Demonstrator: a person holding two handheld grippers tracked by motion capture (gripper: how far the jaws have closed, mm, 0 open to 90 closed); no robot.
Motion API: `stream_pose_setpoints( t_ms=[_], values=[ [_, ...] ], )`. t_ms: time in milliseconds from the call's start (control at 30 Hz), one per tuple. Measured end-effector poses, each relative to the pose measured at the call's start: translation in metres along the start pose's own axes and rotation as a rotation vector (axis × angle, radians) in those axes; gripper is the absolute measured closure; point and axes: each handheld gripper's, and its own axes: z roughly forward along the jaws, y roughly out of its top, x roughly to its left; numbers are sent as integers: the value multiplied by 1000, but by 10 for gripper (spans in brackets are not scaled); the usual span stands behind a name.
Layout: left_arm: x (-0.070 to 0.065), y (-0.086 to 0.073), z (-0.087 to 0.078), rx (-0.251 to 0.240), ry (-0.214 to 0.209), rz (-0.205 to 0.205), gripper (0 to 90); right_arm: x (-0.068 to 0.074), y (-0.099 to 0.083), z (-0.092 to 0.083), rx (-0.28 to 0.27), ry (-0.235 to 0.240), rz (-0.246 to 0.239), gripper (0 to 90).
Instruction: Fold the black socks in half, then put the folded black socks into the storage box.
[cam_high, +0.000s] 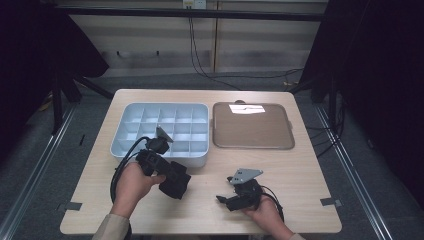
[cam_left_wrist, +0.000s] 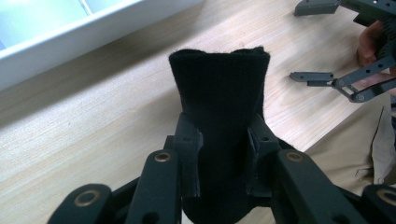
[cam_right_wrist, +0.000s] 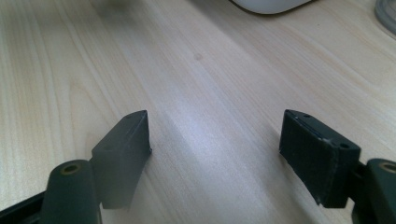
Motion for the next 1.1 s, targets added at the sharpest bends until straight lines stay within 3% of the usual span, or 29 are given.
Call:
stream_pose_setpoints(
  t_ms=[433,1100],
  values=[
    [6,2,-11,-3,-6,-7,711,0,0,0,0,1,1,240],
    [24,3,-42,-27,9,-37,710,0,0,-1,-1,-4,-5,239]
  ],
)
